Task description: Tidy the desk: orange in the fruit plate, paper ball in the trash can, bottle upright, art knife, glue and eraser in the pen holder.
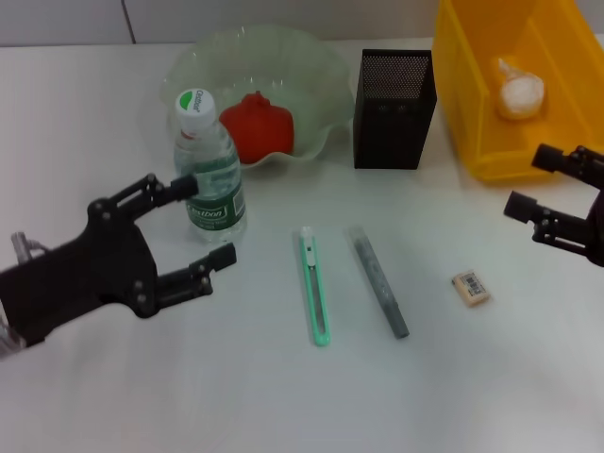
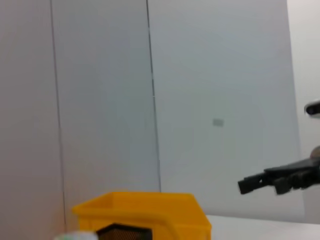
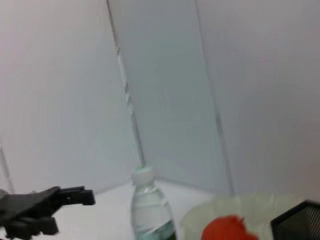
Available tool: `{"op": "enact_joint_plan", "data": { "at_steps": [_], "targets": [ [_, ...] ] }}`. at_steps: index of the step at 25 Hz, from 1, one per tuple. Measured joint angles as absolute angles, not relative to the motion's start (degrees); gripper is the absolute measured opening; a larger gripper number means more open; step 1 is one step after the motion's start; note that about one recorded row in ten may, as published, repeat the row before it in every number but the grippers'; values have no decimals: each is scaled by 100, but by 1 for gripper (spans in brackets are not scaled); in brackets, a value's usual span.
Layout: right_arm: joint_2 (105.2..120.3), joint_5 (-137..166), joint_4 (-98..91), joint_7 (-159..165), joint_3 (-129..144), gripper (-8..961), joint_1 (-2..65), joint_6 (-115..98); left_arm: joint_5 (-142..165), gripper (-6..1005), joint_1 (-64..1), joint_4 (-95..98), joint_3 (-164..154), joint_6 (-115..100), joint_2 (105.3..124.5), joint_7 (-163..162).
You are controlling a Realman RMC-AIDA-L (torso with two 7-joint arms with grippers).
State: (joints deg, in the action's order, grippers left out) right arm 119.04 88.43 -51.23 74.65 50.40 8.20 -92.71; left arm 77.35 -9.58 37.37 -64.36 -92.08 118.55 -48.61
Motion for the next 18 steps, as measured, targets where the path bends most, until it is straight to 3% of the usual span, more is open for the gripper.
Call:
{"op": "enact_joint_plan", "data": {
  "at_steps": [5,9,18],
  "targets": [
    [11917,9955,-6699,9663,5191,771,1141,-9284,7733,830,-1009,2951,-6163,-9264,11854,-4187],
    [11911,11512,-7851,11955,5811,771,1943,-9311,7733,830,-976,2725,-6112,-9383,11850,-4090],
    [11914,13424,-7757,13949,6727,770,3435,-9357,7733,829,-890,2596,-5942,-9409,11848,-3940]
  ]
}}
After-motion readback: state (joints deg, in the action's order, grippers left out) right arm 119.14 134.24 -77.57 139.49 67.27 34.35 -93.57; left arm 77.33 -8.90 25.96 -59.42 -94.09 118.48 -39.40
